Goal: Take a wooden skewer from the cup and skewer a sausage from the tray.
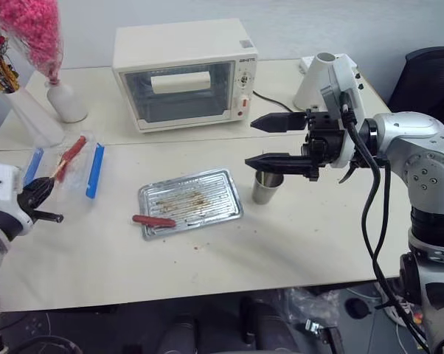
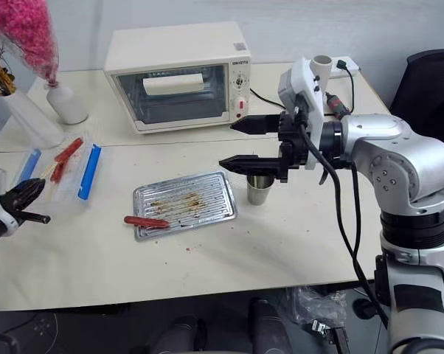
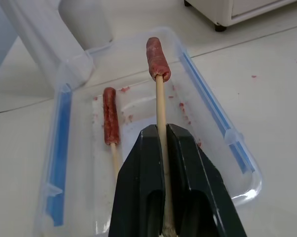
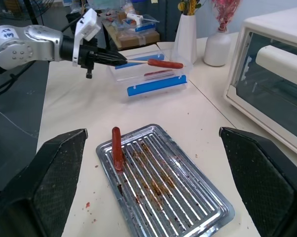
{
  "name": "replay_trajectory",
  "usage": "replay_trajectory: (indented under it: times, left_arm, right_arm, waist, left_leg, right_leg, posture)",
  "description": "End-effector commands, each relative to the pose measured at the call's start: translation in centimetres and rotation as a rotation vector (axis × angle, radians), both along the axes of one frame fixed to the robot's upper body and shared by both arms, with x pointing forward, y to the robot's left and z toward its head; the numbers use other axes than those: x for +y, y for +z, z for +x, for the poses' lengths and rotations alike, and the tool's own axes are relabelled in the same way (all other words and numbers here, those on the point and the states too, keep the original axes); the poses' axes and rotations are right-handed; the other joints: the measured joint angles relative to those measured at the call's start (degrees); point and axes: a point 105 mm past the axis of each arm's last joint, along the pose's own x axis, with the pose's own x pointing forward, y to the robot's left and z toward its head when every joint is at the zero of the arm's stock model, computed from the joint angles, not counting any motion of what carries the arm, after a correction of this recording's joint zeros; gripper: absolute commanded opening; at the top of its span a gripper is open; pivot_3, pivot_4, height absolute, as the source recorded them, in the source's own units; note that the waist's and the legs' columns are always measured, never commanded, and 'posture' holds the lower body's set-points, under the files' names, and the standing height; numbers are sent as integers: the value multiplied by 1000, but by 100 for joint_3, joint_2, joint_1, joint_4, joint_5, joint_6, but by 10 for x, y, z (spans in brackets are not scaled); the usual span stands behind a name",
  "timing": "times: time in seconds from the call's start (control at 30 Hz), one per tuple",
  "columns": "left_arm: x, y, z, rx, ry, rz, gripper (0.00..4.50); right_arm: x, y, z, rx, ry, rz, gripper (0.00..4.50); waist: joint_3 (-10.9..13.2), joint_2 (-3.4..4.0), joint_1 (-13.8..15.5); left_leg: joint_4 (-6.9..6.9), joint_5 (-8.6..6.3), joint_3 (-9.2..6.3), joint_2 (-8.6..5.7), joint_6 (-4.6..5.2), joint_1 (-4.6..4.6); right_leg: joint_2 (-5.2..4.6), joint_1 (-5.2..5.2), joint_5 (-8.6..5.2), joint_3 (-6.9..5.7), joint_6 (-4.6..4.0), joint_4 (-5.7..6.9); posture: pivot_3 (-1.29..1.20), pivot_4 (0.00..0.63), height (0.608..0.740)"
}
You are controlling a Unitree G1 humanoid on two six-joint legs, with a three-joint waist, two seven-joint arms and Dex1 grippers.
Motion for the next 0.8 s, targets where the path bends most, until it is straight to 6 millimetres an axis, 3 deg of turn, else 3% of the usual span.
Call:
replay_trajectory:
  times: [0.03, 0.13, 0.23, 0.4, 0.57, 0.8]
  left_arm:
    - [12, 13, -4, -44, 71, 50, 1132]
    - [28, 18, -25, -43, 177, 81, 1986]
    - [28, 33, -45, -100, 203, 81, 2845]
    - [9, 50, -83, -167, 150, 13, 2845]
    - [-5, 41, -124, -175, 91, -125, 2845]
    - [-2, 36, -135, -157, 132, -141, 2845]
  right_arm:
    - [0, 8, -8, -62, 25, -4, 4500]
    - [-3, 7, -9, -73, 24, -24, 4500]
    - [-6, 6, -9, -79, 24, -40, 4500]
    - [-11, 2, -10, -82, 24, -64, 4500]
    - [-11, 1, -7, -66, 31, -61, 4500]
    - [-10, -1, 0, -89, 19, -65, 4500]
  waist:
    - [0, 0, -35]
    - [0, 0, -69]
    - [0, -1, -49]
    - [-3, -6, -17]
    - [-4, -7, -33]
    - [-6, -10, -11]
  left_leg:
    - [-2, 0, 0, 0, 0, 0]
    - [-7, -1, 3, 2, 0, 1]
    - [-10, -3, 5, 7, -1, 1]
    - [-10, -5, 3, -1, 2, 1]
    - [-10, -5, -1, -3, 2, 4]
    - [-9, -4, 1, -5, 0, 37]
  right_leg:
    - [-2, 0, 0, 0, 0, 0]
    - [-1, -4, 0, 2, 0, -2]
    - [-1, -5, 0, 3, 0, -7]
    - [-25, 1, 0, 7, 0, -19]
    - [-24, 5, 0, 7, 0, -36]
    - [-7, 34, -5, -14, -8, -30]
  posture:
    - [0, 150, 740]
    - [0, 150, 740]
    - [0, 150, 740]
    - [0, 150, 740]
    - [0, 150, 740]
    - [0, 150, 740]
